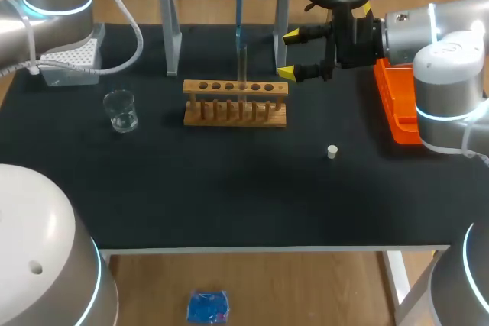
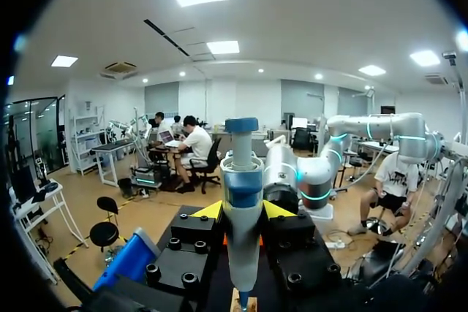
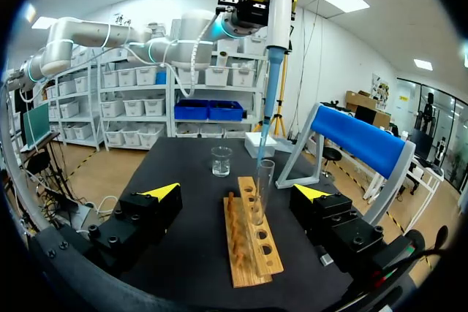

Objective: Invert the test tube, pick up the pipette, mount the tip to pipette, aspirate from beaker and dispense into the tube, eject the tip, return the pipette, and cap with the stopper.

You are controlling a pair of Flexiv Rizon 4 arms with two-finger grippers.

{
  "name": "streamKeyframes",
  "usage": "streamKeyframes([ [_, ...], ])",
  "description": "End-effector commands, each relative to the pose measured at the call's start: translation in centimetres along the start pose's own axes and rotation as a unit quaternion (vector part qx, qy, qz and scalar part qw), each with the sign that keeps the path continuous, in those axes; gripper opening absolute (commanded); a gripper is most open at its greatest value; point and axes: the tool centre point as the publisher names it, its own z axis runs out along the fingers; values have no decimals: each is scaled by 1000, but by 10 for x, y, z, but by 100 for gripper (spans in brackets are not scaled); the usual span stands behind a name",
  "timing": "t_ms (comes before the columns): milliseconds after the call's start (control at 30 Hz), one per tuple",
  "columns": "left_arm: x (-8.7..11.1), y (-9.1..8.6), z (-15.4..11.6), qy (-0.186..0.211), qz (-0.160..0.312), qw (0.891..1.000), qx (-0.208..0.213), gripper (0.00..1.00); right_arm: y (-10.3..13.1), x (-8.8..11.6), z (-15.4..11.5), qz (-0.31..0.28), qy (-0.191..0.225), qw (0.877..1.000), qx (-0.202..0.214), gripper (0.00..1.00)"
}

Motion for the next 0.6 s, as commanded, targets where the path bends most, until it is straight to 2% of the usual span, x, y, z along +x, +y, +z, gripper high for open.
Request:
streamKeyframes([
  [33,5,-6,-5,-6,4,1000,4,0,0,1,0,0,-1,1000,0,100],
  [300,8,-19,-2,-7,20,1000,17,0,0,1,0,0,-1,1000,0,100],
  [600,7,-20,6,3,21,1000,19,0,0,1,0,0,-1,1000,0,100],
])
